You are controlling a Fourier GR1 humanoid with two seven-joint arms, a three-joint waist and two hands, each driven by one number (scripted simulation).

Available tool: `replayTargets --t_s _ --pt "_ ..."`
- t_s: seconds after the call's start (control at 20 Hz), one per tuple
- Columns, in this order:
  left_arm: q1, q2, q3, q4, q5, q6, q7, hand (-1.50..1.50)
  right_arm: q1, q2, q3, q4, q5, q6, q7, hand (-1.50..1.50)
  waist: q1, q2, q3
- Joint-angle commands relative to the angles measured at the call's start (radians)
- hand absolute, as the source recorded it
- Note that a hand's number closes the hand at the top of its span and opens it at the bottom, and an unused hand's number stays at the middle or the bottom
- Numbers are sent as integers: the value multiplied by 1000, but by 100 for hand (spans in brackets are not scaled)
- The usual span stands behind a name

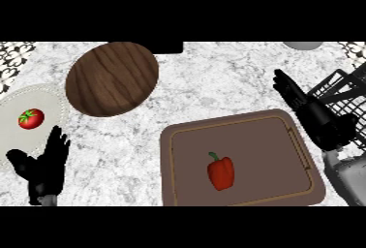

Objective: Pick the bell pepper from the tray and place it in the tiered basket

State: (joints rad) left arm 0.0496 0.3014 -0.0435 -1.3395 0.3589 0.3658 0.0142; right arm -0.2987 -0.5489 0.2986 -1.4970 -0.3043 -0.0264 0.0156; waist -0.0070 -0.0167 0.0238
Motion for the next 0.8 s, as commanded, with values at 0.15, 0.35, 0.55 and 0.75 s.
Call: replayTargets --t_s 0.15,0.35,0.55,0.75 --pt "-71 147 -50 -67 -169 -12 -53 0 80 186 -47 -123 -8 -278 48 150 -32 7 -23" --pt "-66 191 -40 -74 -190 -15 -60 0 238 39 -127 44 149 -456 146 150 -142 17 -39" --pt "-81 234 -62 -93 -221 -43 -42 0 387 213 -121 -89 224 -763 129 -150 -107 -2 -28" --pt "-116 259 -70 -122 -227 -65 7 0 532 160 17 -354 387 -866 270 -150 -71 -1 -31"
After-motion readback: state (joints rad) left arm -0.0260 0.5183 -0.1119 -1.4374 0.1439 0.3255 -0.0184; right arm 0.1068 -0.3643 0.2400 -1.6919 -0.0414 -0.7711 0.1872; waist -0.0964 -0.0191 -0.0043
